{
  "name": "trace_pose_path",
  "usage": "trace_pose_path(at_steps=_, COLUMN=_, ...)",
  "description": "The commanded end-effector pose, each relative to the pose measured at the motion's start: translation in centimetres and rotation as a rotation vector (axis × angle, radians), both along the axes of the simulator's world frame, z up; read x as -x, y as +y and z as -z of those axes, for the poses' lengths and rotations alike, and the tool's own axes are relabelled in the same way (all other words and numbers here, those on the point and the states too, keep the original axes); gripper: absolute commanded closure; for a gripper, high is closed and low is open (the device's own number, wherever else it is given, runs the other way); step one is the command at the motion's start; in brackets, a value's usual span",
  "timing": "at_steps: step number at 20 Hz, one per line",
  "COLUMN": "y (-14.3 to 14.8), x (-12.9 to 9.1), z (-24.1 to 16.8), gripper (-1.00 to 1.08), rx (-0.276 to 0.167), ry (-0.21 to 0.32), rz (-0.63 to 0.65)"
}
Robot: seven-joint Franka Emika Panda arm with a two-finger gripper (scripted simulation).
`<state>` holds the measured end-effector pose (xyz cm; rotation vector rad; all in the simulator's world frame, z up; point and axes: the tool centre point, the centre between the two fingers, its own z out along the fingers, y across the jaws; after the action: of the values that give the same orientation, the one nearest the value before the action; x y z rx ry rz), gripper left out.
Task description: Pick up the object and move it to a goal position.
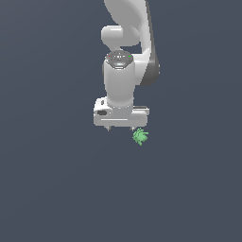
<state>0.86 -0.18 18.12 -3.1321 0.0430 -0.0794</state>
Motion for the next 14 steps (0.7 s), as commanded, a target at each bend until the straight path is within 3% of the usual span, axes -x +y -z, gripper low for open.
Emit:
trace_pose_path(at_steps=1, y=0.0, x=0.0, z=0.0, gripper=-0.92, rx=0.000, ry=0.000, rz=0.000)
trace_pose_path(at_steps=9, y=-0.1, x=1.5, z=2.4, gripper=-0.92, rx=-0.012, ry=0.064, rz=0.022)
trace_pose_path(at_steps=14, y=-0.1, x=1.5, z=2.5, gripper=-0.92, rx=-0.012, ry=0.064, rz=0.024)
